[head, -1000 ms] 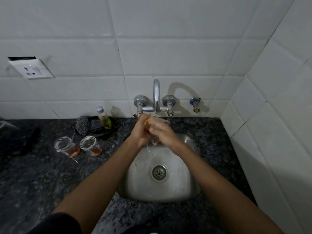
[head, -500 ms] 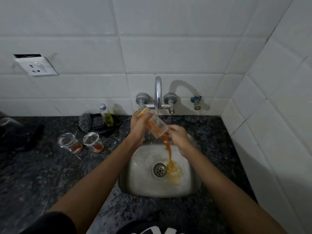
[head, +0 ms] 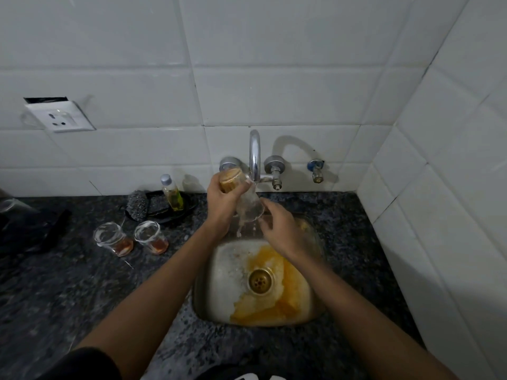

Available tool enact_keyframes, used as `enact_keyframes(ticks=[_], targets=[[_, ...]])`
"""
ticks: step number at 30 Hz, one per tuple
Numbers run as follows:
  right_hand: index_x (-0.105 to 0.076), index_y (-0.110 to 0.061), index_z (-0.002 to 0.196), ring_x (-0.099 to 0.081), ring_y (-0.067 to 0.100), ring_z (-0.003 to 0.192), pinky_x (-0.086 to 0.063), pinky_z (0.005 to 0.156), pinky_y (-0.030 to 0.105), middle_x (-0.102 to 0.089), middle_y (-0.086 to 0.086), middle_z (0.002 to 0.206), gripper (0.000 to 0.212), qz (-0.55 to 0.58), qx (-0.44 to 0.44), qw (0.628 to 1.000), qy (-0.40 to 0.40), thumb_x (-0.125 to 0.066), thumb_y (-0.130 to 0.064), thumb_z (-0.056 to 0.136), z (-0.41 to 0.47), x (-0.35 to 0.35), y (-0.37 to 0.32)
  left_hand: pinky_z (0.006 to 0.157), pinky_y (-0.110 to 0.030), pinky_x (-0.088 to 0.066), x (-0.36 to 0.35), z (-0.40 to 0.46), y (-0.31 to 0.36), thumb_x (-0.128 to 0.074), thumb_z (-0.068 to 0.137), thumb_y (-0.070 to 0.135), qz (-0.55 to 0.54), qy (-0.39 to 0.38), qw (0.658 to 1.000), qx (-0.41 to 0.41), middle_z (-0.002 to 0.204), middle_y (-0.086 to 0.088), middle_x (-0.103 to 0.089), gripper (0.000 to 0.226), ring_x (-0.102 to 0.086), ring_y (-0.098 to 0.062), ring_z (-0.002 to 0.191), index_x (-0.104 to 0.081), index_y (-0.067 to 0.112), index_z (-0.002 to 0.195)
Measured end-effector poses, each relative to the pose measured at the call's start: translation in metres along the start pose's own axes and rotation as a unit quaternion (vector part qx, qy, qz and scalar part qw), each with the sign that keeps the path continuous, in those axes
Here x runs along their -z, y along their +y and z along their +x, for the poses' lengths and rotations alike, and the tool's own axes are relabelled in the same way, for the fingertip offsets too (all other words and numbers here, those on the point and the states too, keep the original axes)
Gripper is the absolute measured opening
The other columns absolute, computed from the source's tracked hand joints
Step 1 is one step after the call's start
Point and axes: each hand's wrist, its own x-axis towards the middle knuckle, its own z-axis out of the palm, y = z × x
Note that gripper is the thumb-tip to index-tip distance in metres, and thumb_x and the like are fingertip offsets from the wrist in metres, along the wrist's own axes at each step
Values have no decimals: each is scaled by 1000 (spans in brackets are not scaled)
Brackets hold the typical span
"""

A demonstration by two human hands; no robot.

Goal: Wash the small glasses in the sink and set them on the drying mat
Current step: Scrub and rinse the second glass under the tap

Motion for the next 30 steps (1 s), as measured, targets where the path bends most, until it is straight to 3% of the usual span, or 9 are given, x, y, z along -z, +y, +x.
enact_keyframes(ticks=[3, 6, 10, 14, 19, 22, 24, 28, 30], targets=[[-49, -11, 154, -54, 21, 136, -44, 112, 30, -56, 9, 150, 55, -35, 50, 998, 33, -61, -7, 100, 0, -4, -3, 74, -32, -64, 2, 3, -6, -86, 86, 30, -50, 9, 996, 76, 117, -11, -73, 52, -77, -22, 98, -60, 14, 129], [-49, -9, 155, -50, 24, 142, -42, 117, 33, -53, 12, 154, 51, -39, 89, 994, 47, -54, -8, 104, 0, -4, -8, 81, -46, -64, 3, 4, -15, -80, 89, 31, -96, 13, 985, 142, 119, -18, -70, 57, -75, -29, 101, -54, 7, 134], [-63, -8, 143, -63, 19, 129, -50, 110, 29, -66, 10, 140, 41, -13, 131, 987, 88, -59, -5, 103, 9, -5, -12, 77, -40, -57, 6, 4, -16, -66, 94, 29, -162, -85, 968, 174, 94, -17, -64, 27, -64, -26, 85, -59, 7, 108], [-73, -5, 128, -72, 13, 109, -57, 97, 23, -77, 8, 120, 31, 44, 78, 986, 141, -73, -6, 97, 22, -5, -16, 91, -47, -55, 6, 5, -18, -64, 99, 32, -239, -137, 938, 212, 109, -17, -66, 35, -67, -30, 97, -56, 11, 127], [-75, -3, 123, -73, 19, 111, -49, 104, 14, -77, 12, 119, 33, -40, 177, 971, 153, -77, 0, 90, 18, -5, -11, 87, -44, -57, 2, 10, -22, -71, 99, 40, -211, -149, 940, 224, 107, -15, -70, 44, -70, -29, 98, -61, 7, 126], [-75, -7, 124, -74, 10, 103, -61, 93, 27, -79, 5, 114, 29, 37, 48, 982, 177, -72, -5, 96, 20, -6, -18, 97, -48, -51, 0, 13, -25, -65, 99, 39, -251, -113, 930, 245, 102, -14, -68, 35, -67, -28, 95, -63, 7, 114], [-75, -7, 123, -72, 8, 102, -58, 92, 20, -79, 5, 113, 29, 37, 37, 983, 178, -69, -2, 96, 22, -6, -24, 100, -49, -49, -4, 13, -26, -62, 100, 40, -285, -111, 915, 265, 101, -14, -67, 38, -67, -28, 95, -61, 7, 116], [-75, -2, 121, -70, 13, 109, -50, 99, 12, -77, 12, 116, 29, -39, 208, 968, 138, -64, -10, 95, 18, 0, -33, 78, -42, -58, -3, 21, -31, -78, 90, 42, -226, -130, 924, 278, 99, -13, -64, 52, -68, -26, 88, -56, 9, 123], [-75, -6, 124, -72, 12, 107, -52, 95, 12, -78, 7, 116, 29, 0, 127, 981, 148, -68, -10, 96, 20, -1, -31, 80, -43, -58, -1, 23, -29, -81, 88, 40, -213, -117, 930, 275, 102, -14, -64, 51, -69, -26, 87, -59, 8, 121]])
